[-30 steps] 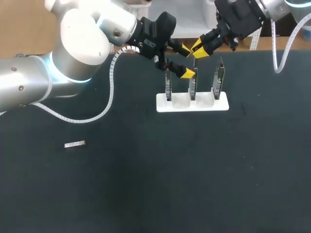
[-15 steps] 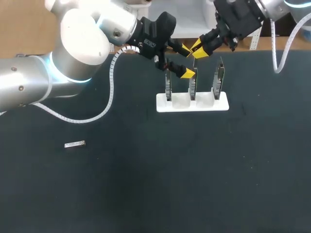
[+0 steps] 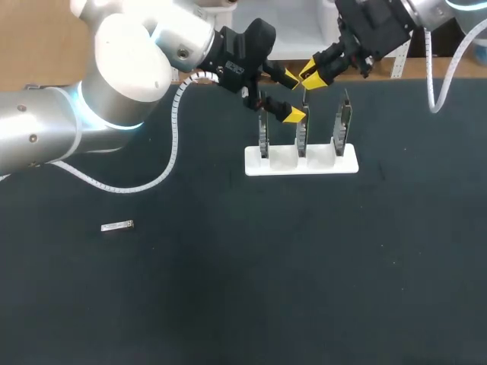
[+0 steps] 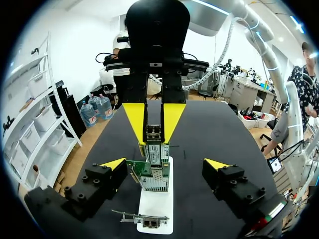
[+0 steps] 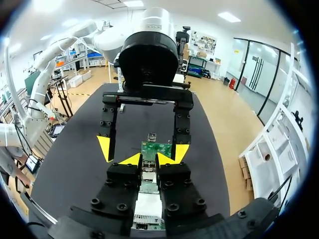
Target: Pick up the optical module with the left hand, and insert it into the network port with the right hand.
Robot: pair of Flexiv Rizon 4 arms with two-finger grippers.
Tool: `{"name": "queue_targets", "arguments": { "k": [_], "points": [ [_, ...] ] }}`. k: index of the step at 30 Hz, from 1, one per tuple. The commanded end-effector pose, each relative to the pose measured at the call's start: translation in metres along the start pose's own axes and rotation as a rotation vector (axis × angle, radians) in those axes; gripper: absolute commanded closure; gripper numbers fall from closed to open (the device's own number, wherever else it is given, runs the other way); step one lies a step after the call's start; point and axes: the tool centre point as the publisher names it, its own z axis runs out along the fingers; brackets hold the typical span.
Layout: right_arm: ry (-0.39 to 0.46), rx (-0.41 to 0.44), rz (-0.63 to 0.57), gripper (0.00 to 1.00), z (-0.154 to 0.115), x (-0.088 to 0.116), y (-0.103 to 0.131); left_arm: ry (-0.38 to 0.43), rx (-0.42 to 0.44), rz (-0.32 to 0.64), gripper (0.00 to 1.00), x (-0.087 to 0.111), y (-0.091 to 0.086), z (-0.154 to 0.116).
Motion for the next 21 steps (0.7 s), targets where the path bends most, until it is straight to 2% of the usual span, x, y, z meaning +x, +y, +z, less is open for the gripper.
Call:
{"name": "queue_targets", "arguments": {
  "k": [1, 21],
  "points": [
    [0.0, 0.003, 0.004, 1.0, 0.0019, 0.0017, 0.0012, 0.002, 0.002, 0.0, 0.0, -0.0002, 0.001, 0.0003],
    [0.008, 0.002, 0.024, 1.0, 0.0067, 0.0062, -0.0005, 0.002, 0.002, 0.0, 0.0, -0.0002, 0.001, 0.0003]
  ]
}}
